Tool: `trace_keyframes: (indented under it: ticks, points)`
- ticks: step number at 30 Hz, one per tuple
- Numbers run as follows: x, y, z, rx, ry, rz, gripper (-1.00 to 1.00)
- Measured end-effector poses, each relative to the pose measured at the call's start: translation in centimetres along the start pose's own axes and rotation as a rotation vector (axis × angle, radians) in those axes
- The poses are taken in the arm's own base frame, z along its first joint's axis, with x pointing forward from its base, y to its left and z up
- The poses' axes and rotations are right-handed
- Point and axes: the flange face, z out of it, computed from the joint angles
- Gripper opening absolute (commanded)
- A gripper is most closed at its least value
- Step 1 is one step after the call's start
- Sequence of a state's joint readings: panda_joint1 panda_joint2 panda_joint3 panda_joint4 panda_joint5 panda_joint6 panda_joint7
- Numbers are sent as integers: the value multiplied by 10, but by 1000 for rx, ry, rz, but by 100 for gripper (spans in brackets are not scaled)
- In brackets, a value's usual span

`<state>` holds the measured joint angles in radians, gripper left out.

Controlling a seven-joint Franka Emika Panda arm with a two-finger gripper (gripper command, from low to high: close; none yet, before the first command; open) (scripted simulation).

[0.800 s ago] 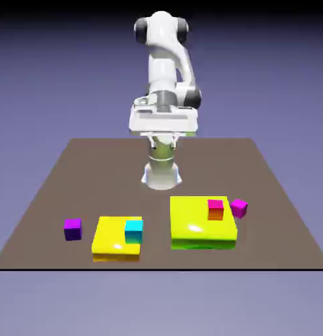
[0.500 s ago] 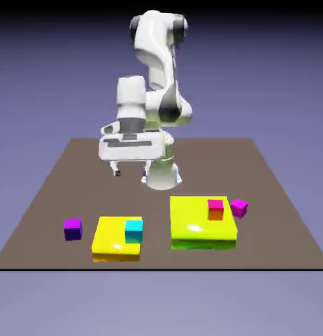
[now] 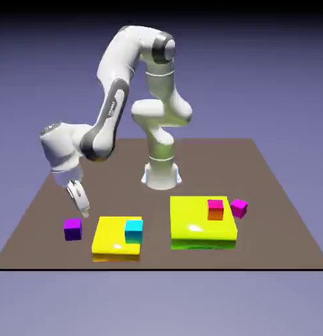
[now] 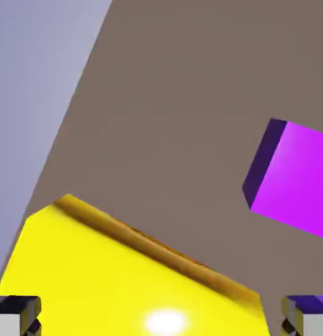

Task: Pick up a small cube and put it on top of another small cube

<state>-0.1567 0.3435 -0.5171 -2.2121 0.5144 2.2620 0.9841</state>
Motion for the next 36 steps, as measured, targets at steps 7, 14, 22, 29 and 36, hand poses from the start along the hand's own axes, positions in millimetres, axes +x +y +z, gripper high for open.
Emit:
trace_keyframes:
  ticks: [7,14,22,29,36]
  points:
    - [63,-2,40,-81,-46,208,0]
    - [63,-2,47,-79,-49,208,-100]
    - [-163,-19,18,-122,-57,-73,-100]
    - [-326,71,22,-157,-67,-111,-100]
    - [-416,191,21,-147,-18,-97,-100]
